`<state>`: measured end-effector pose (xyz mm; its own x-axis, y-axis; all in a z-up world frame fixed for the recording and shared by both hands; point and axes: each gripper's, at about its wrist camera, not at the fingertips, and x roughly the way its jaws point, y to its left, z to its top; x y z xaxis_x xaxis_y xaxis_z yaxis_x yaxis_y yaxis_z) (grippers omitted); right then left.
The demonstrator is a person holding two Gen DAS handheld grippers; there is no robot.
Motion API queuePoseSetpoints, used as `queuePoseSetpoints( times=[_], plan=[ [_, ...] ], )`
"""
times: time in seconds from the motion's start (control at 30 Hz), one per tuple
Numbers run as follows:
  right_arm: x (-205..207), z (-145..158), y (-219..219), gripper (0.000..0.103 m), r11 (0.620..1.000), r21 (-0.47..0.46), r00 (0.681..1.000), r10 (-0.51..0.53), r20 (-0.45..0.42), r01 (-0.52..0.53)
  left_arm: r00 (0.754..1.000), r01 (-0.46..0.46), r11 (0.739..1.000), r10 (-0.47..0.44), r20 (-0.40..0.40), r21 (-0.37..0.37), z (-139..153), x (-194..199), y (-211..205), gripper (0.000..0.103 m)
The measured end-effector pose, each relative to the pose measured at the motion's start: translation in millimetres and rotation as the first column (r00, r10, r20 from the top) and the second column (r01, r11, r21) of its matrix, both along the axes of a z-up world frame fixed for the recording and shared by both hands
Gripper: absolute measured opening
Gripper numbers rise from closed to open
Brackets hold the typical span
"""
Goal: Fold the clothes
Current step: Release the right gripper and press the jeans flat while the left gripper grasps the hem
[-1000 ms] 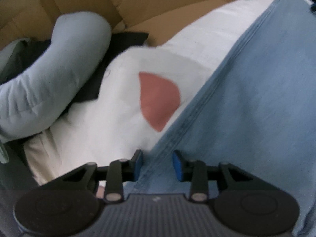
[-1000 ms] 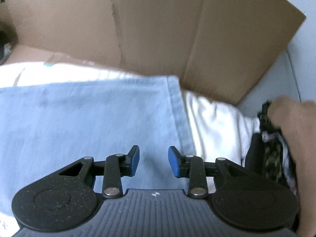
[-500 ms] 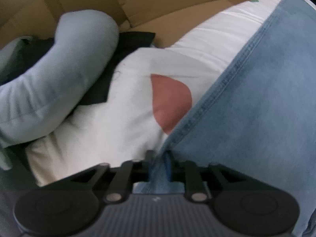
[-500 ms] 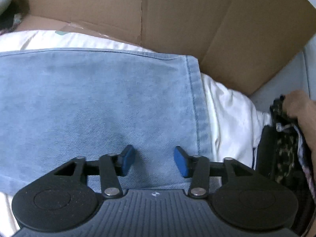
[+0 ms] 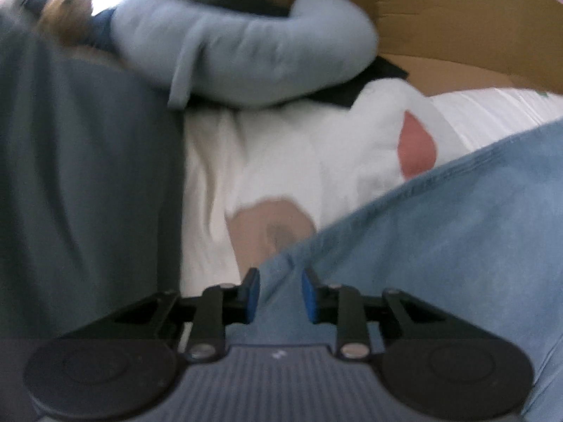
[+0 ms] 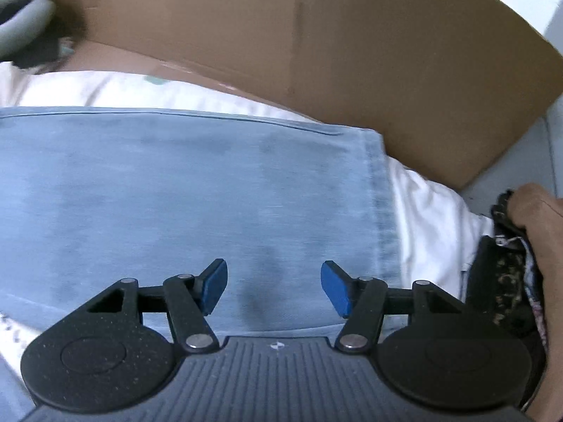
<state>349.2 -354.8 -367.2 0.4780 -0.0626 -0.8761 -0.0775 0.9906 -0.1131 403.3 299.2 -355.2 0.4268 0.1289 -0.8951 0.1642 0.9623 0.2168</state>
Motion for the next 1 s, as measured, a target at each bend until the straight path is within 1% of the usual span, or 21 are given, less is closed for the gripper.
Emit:
queuePoseSetpoints(
  times=[0.03, 0.1, 0.17, 0.23, 0.27, 0.3, 0.37, 0.47, 0.57, 0.73, 0.83, 0.9, 1.0],
  plan=[
    [-1.5, 1.3, 4.3, 0.066, 1.000, 0.007, 1.000, 0.012, -0.001, -0.012, 0.999, -0.047, 0.998, 0.048, 0.006, -0.028, -3.8, -4.4, 2.9, 0.028],
    [-1.9, -0.4, 9.6, 0.066, 0.999, 0.021, 1.000, 0.024, -0.008, -0.024, 0.990, -0.136, 0.987, 0.137, 0.010, -0.080, -14.5, -9.6, 8.3, 0.029],
    [-0.1, -10.3, 12.8, 0.066, 0.999, 0.046, 0.999, 0.025, -0.045, -0.023, 0.977, -0.213, 0.970, 0.214, -0.001, -0.116, -31.0, -8.9, 9.7, 0.029],
    [2.1, -20.6, 12.8, 0.066, 0.998, 0.057, 0.998, 0.006, -0.063, -0.003, 0.966, -0.260, 0.961, 0.259, -0.028, -0.094, -45.4, -1.2, 9.4, 0.028],
    [3.2, -25.8, 12.8, 0.067, 0.998, 0.062, 0.997, -0.003, -0.071, 0.008, 0.956, -0.292, 0.952, 0.290, -0.032, -0.097, -50.7, 3.4, 11.2, 0.026],
    [4.3, -31.0, 12.8, 0.070, 0.998, 0.068, 0.997, -0.013, -0.080, 0.018, 0.945, -0.326, 0.940, 0.324, -0.033, -0.105, -55.6, 8.1, 13.6, 0.026],
    [6.2, -36.3, 11.3, 0.074, 0.996, 0.084, 0.996, -0.030, -0.083, 0.037, 0.922, -0.386, 0.913, 0.388, -0.011, -0.129, -58.8, 14.4, 20.0, 0.026],
    [6.5, -40.6, 9.5, 0.080, 0.995, 0.090, 0.998, -0.031, -0.061, 0.037, 0.897, -0.437, 0.887, 0.442, -0.003, -0.147, -59.8, 26.1, 26.7, 0.026],
    [7.2, -41.1, 8.9, 0.082, 0.996, 0.081, 0.998, -0.022, -0.065, 0.027, 0.897, -0.439, 0.889, 0.441, -0.014, -0.128, -59.9, 37.6, 27.2, 0.026],
    [10.2, -40.6, 6.5, 0.084, 0.997, 0.074, 0.996, -0.011, -0.085, 0.018, 0.911, -0.411, 0.903, 0.404, -0.082, -0.123, -48.2, 43.7, 32.8, 0.025],
    [12.0, -40.4, 5.1, 0.084, 0.997, 0.070, 0.995, -0.005, -0.096, 0.012, 0.905, -0.425, 0.897, 0.423, -0.047, -0.117, -22.9, 26.2, 39.7, 0.025],
    [13.0, -40.2, 4.0, 0.085, 0.998, 0.068, 0.995, -0.002, -0.104, 0.009, 0.902, -0.432, 0.892, 0.431, -0.032, -0.132, -6.6, 9.1, 45.2, 0.024],
    [9.3, -38.8, -0.4, 0.085, 0.997, 0.067, 0.993, -0.021, -0.115, 0.029, 0.899, -0.438, 0.883, 0.437, -0.045, -0.172, 6.1, -17.1, 47.9, 0.024]
  ],
)
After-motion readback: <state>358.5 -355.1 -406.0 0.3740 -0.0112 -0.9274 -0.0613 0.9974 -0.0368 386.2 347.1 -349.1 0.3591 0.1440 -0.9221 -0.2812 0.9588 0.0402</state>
